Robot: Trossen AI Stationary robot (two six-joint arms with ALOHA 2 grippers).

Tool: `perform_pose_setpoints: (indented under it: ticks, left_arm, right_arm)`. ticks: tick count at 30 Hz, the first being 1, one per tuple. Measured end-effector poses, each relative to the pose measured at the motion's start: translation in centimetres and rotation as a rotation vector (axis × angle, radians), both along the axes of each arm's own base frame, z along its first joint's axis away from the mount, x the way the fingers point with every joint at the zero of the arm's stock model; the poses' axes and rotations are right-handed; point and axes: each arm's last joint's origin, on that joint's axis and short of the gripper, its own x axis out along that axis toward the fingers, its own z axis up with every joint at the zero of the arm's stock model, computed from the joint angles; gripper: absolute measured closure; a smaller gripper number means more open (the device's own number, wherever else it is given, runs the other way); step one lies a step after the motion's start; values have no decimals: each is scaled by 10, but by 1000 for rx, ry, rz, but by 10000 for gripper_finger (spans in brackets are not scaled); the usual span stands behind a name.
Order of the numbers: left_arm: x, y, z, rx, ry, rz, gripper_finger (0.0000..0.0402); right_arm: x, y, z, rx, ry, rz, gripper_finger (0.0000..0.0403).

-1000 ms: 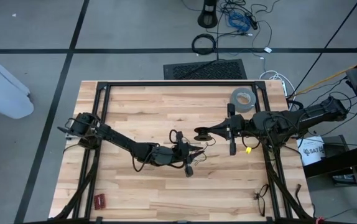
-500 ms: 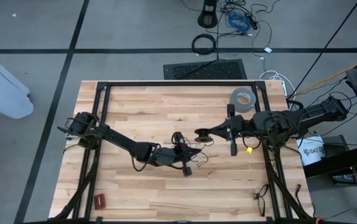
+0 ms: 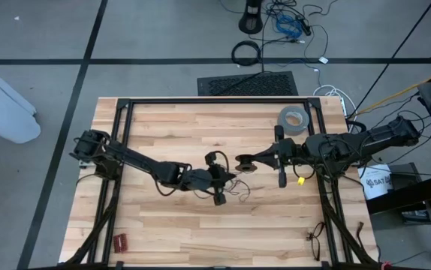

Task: Coil cords
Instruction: Coil the black wire onto the spool

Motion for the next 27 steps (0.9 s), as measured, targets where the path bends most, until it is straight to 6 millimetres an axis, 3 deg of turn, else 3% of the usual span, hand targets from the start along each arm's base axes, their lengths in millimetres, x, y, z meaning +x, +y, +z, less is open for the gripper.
perform_pose_setpoints:
  ticks: [12, 18, 27]
  left_arm:
    - [-5, 14, -9, 4, 119, 84, 400]
    - [-21, 18, 15, 5, 124, 91, 400]
    - [-60, 23, 50, 2, 186, 130, 400]
  right_arm:
    - [0, 0, -2, 11, 17, 6, 403]
    - [-1, 0, -7, 37, 77, 13, 403]
    - [-3, 0, -13, 44, 131, 2, 403]
